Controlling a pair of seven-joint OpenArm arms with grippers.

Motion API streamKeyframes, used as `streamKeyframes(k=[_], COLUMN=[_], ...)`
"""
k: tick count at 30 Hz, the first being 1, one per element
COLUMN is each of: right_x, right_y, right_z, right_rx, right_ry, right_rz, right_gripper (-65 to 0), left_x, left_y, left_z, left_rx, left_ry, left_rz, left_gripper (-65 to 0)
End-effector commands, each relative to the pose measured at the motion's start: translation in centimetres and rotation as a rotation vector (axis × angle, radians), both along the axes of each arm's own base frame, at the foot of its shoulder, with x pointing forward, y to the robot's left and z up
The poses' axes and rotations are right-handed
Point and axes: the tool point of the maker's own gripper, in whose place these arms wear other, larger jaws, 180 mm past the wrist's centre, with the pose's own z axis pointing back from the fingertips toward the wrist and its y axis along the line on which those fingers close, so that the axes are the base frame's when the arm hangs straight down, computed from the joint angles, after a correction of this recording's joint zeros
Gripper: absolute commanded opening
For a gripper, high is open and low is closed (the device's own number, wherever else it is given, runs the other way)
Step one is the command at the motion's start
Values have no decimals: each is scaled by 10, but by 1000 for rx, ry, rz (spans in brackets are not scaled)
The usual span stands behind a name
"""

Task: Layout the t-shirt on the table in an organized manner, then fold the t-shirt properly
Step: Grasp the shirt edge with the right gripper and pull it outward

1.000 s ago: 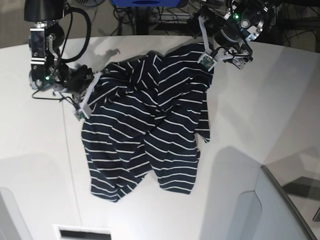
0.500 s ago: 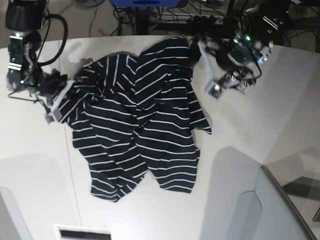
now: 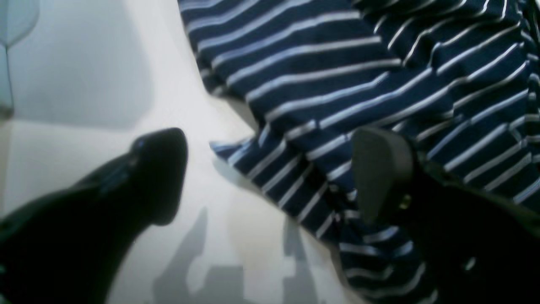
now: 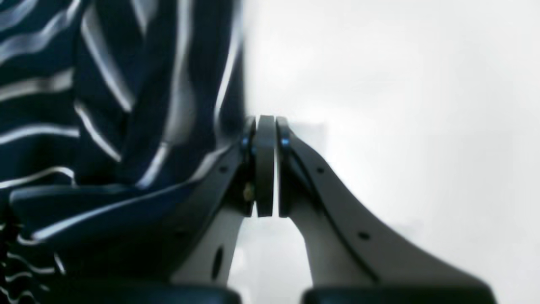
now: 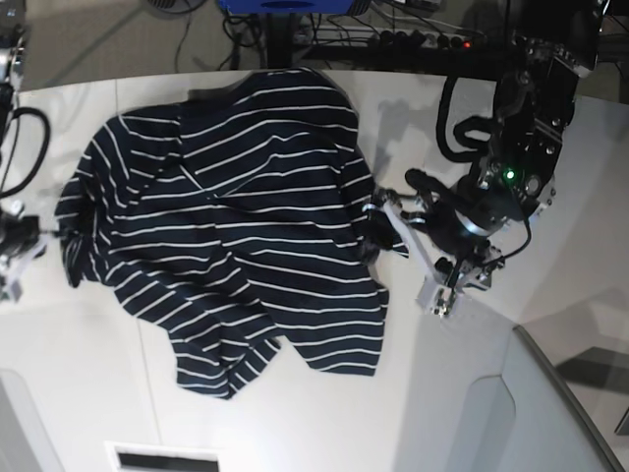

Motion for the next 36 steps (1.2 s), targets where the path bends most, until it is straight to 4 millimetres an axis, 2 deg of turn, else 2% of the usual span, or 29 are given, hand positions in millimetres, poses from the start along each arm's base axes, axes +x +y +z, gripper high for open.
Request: streamKeyframes(k=[1, 4, 6, 9, 12, 15, 17, 20, 23, 26, 30, 33, 36], right_x=[16, 2, -16, -35, -57, -71, -75, -87, -97, -98, -88, -63, -31], right_y=[16, 84, 129, 177, 204, 210, 202, 174, 146, 118, 80, 52, 29], right_z=[21, 29, 34, 27, 9, -5, -13, -34, -54, -64, -71, -64, -48], right_rx=[7, 23, 61, 151, 227, 253, 254, 221, 200, 177, 149, 128, 117], right_ry=[-60, -73, -97, -92, -46, -12, -1, 55, 91, 105, 107, 75, 34], right_rz=[59, 188, 238, 248, 234, 221, 203, 183, 152, 121, 70, 34, -3], right_gripper=[-644, -644, -644, -644, -644, -644, -644, -644, -644, -644, -644, -644, -644], left_x=[12, 20, 24, 28, 30, 21, 18, 4, -6, -13, -19, -20, -18], left_y=[-1, 6, 13, 37, 76, 123, 144, 177, 190, 185, 165, 154, 147], left_z=[10, 0, -10, -22, -34, -43, -41, -40, -42, -45, -51, -54, -54], left_rx=[-15, -11, 1, 10, 24, 48, 56, 88, 99, 97, 81, 66, 44], left_ry=[-37, -15, 10, 43, 75, 106, 104, 109, 101, 73, 56, 59, 52], left_rz=[11, 39, 59, 131, 240, 351, 404, 468, 484, 408, 290, 250, 249], left_gripper=[-183, -308, -388, -502, -650, -650, -650, -650, -650, -650, -650, -650, -650])
